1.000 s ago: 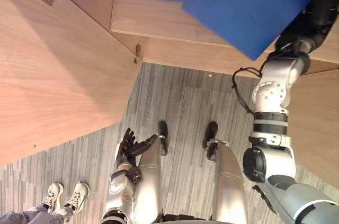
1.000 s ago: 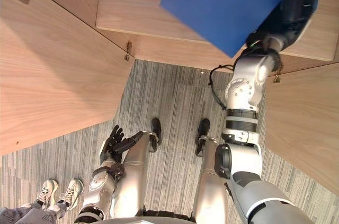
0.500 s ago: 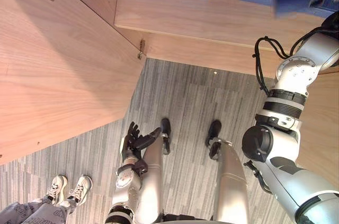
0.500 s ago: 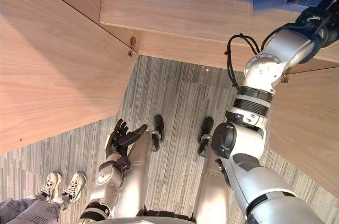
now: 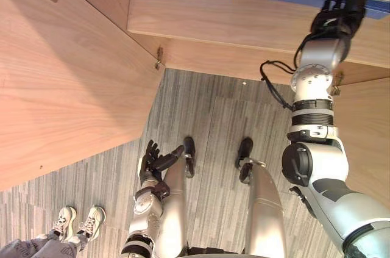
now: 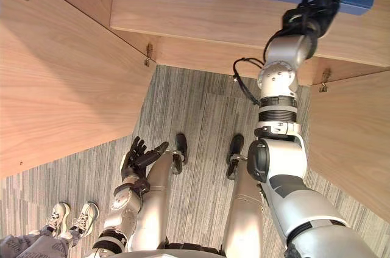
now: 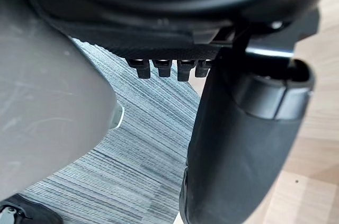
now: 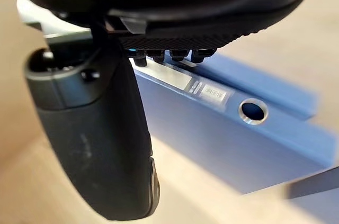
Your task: Walk over to the cabinet, pick up the folder, carry it to the office cabinet, place the folder inside the office cabinet, then close the office cabinet door
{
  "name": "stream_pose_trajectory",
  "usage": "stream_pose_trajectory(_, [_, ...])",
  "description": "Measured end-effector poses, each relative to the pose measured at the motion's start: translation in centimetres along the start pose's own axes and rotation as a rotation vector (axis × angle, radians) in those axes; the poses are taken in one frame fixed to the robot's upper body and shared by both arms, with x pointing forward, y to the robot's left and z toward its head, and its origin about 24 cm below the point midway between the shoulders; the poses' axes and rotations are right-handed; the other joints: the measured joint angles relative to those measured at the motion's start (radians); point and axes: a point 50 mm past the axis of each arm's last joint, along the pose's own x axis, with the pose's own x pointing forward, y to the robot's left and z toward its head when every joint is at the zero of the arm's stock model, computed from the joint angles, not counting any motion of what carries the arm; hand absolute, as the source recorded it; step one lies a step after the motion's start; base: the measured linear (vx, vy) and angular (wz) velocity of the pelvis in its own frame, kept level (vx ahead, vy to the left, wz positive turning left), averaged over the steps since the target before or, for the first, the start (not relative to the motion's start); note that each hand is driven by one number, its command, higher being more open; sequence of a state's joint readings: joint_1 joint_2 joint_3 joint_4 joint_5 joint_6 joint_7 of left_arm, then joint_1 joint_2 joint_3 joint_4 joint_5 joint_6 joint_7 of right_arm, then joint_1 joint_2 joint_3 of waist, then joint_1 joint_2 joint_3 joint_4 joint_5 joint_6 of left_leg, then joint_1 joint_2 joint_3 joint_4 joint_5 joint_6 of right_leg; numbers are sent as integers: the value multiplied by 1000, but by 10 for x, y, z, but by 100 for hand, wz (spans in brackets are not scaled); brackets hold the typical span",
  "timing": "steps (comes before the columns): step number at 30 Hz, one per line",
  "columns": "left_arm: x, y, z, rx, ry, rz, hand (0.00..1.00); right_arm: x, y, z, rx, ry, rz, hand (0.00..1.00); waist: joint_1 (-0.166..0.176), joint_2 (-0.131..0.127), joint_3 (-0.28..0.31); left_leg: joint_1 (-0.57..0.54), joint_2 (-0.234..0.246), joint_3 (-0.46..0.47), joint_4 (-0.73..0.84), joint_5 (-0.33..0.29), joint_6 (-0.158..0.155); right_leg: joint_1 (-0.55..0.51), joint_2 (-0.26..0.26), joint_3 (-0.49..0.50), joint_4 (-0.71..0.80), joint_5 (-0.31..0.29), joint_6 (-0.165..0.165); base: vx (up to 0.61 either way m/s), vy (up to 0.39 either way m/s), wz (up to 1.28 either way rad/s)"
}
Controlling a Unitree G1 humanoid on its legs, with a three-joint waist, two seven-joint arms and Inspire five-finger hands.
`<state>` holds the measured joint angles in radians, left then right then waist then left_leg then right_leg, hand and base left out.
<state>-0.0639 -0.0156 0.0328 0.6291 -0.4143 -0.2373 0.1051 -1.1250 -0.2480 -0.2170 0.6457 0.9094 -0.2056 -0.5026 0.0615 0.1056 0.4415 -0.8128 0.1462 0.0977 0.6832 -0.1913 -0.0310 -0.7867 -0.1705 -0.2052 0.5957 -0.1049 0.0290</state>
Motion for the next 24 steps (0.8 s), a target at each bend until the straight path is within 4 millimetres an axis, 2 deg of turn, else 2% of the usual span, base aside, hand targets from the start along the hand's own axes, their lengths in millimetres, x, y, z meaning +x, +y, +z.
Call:
stream_pose_trajectory(3, [0, 3, -1, 11, 4, -5, 100, 1, -13, -9, -156, 29, 21, 0, -7, 0, 0, 0, 7, 5, 0, 0, 0, 0, 9, 5, -9, 10, 0, -30, -21, -11])
stream_pose_trajectory(5, [0, 6, -1, 20, 6, -9, 100, 3, -24, -11, -326, 42, 81, 0, -14, 0, 0, 0, 11, 7, 1, 1, 1, 0, 12, 6, -12, 14, 0, -32, -28, -6])
stream_pose_trajectory(7, [0, 9, -2, 27, 10, -7, 100, 3, -20, -10, -447, 34, 175, 0, -23, 0, 0, 2, 14, 7, -1, 2, 1, 1, 15, 5, -12, 14, -1, -30, -45, -2])
stream_pose_trajectory(13, [2, 10, -4, 26, 24, -19, 100, 1, -10, -9, -627, 17, 364, 0, -23, -1, -4, 16, 14, 7, -23, 14, -2, 12, 17, 1, -26, 18, -5, -6, -38, 2])
stream_pose_trajectory(21, [3, 10, -5, 46, 31, -40, 100, -7, -8, -27, -976, 17, 517, 0, -20, -2, -6, 20, 12, 12, -47, 21, -3, 17, 18, 1, -52, 30, -3, 1, -5, 0])
stream_pose_trajectory(22, [3, 11, -5, 49, 35, -41, 100, -10, -12, -37, -1145, 20, 562, 0, -21, -2, -6, 21, 12, 15, -52, 22, -3, 17, 18, 2, -57, 32, -3, 1, -47, -1])
stream_pose_trajectory(24, [3, 12, -5, 52, 33, -40, 100, -11, -12, -40, -1212, 12, 574, 0, -19, -3, -6, 21, 11, 16, -54, 22, -3, 17, 18, 1, -57, 32, -3, -2, -23, 0])
